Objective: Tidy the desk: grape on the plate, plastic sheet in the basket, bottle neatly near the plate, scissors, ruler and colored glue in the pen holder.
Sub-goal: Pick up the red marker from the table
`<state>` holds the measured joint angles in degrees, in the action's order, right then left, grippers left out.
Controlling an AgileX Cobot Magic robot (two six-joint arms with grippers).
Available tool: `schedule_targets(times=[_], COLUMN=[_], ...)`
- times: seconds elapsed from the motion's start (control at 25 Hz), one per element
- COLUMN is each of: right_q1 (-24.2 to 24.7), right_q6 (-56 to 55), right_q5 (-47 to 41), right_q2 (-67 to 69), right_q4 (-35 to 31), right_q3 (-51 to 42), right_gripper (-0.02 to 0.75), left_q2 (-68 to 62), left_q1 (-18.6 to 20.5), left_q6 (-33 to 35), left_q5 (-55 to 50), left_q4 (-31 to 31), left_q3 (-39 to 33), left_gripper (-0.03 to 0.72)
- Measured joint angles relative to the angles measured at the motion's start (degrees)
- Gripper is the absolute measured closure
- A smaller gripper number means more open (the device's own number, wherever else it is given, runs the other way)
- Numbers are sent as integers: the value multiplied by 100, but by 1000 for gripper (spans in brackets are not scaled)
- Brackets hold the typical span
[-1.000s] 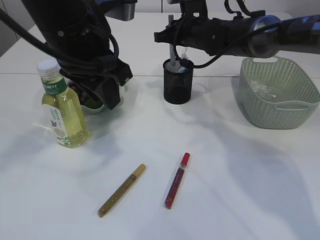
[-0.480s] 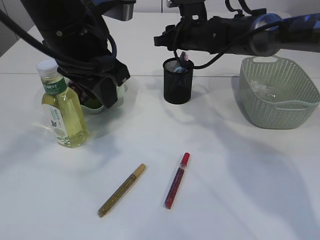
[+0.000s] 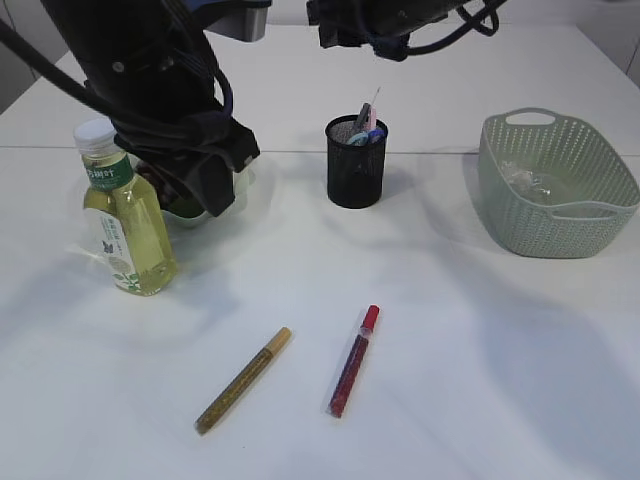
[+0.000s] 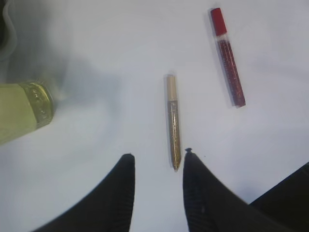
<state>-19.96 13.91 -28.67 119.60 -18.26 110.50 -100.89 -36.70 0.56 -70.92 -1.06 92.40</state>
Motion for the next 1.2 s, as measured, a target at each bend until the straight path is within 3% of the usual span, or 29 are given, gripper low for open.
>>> schedule_targets(times=[0.32,0.48,0.72,0.96,1.2], right_q1=[0,0,0,0,-10], right_q6=[-1215,-1528,-1920,-2025,-2162], right_q5=[-3076,-4062,-4200,-4213,-4213], right_q2=[-253,-253,-253,-357,-960], right_q4=[-62,117,543,108,77], right_q3=[366,379,391,127,-866], right_gripper=[385,385,384,384,384], left_q2=[0,83,528,1139,2171], left_q1=[0,0,0,0,0], left_q6=[-25,-174,-501,-659,-766], left_q5=[0,0,0,-23,-59], left_q4=[9,9,9,9,13], left_q3=[0,0,0,0,0], left_gripper=[442,442,442,442,442])
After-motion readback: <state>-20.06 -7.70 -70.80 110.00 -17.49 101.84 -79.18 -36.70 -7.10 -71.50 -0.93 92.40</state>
